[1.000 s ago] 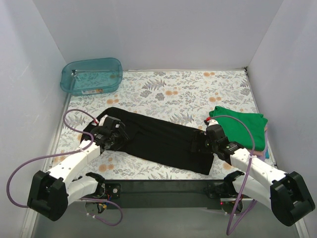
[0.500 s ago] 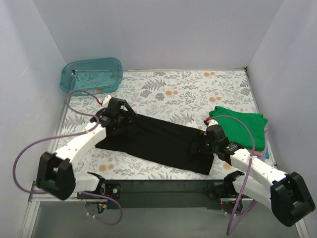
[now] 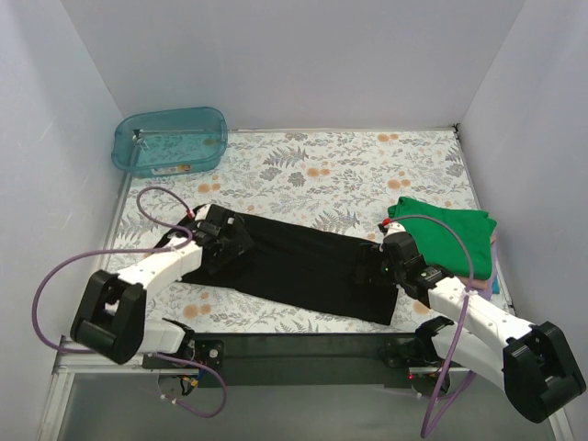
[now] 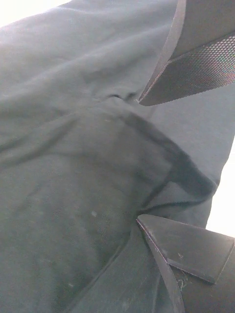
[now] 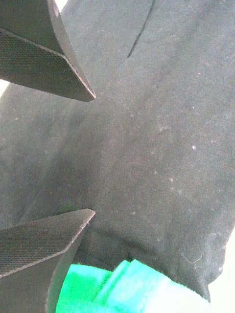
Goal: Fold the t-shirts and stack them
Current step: Fold the tshirt
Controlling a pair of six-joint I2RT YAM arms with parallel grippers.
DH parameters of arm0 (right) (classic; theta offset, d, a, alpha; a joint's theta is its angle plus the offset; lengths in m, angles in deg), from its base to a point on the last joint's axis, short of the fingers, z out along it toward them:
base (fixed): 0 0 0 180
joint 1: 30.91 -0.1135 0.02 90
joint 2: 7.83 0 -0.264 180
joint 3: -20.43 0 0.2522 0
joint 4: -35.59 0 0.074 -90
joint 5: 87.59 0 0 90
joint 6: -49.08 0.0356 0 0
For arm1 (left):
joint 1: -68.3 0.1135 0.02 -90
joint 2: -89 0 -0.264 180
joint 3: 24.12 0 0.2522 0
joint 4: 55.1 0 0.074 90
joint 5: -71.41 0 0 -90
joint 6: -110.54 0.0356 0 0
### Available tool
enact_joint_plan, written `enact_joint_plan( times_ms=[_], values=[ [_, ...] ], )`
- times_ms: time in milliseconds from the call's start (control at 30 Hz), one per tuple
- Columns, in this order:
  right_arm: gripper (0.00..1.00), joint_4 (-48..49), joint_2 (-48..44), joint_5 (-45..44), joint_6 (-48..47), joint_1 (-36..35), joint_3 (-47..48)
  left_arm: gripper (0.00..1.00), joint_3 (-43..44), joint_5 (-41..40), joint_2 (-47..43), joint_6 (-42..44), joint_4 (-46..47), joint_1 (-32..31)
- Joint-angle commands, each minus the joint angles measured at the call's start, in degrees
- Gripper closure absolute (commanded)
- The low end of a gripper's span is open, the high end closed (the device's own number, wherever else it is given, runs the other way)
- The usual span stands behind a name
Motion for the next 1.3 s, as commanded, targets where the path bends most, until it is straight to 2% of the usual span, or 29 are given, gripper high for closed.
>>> enact_joint_plan(
  times_ms=[0, 233, 333, 433, 533, 567, 700, 767, 900, 1100, 1167, 1267],
  values=[
    [0.02, -8.3, 0.6, -0.2, -0.7, 0.4, -2.3, 0.06, -4.2, 2.3, -7.2, -1.0, -2.0, 0.0],
    [0.02, -8.2, -0.3, 1.1, -1.4, 0.4, -2.4, 0.06, -0.1, 1.5, -18.8, -1.2, -7.5, -0.1],
    [0.02, -8.2, -1.3, 1.6, -2.1, 0.4, -1.7, 0.06, 1.6, -2.1, -21.3, -1.8, -6.7, -0.1],
    [0.02, -8.2, -2.3, 2.0, -2.8, 0.4, -0.4, 0.05, 2.2, -0.5, -18.7, -1.3, -2.0, 0.0],
    [0.02, -8.2, -3.6, 4.5, -3.5, 0.4, 0.4, 0.05, 3.8, 2.1, -9.9, -1.0, 1.5, 0.0],
    [0.02, -8.3, -4.2, 5.1, -3.7, 0.4, 0.7, 0.05, 5.0, 3.9, -4.6, -0.9, 1.2, 0.0],
    [0.02, -8.2, -4.6, 5.5, -4.0, 0.4, 1.4, 0.05, 2.7, 13.6, 1.2, -0.4, 4.4, -0.4],
    [0.02, -8.4, -4.8, 5.2, -4.1, 0.4, 1.8, 0.05, 0.1, 16.4, 0.3, -0.5, 6.7, -1.1],
    [0.02, -9.2, -5.2, 4.3, -4.1, 0.4, 3.3, 0.05, -6.4, 16.7, -7.1, -2.7, 5.6, -2.8],
    [0.01, -9.2, -3.9, 4.3, -6.5, 0.4, 7.8, 0.05, -8.0, 10.6, -18.2, -3.9, -3.0, -3.0],
    [0.02, -8.8, -2.2, 5.4, -7.9, 0.4, 9.2, 0.04, -6.3, 5.0, -21.2, -4.7, -5.5, -3.0],
    [0.01, -6.8, 1.4, 6.8, -9.4, 0.4, 11.4, 0.02, -2.3, -4.0, -20.2, -6.6, -9.1, -2.7]
  ],
)
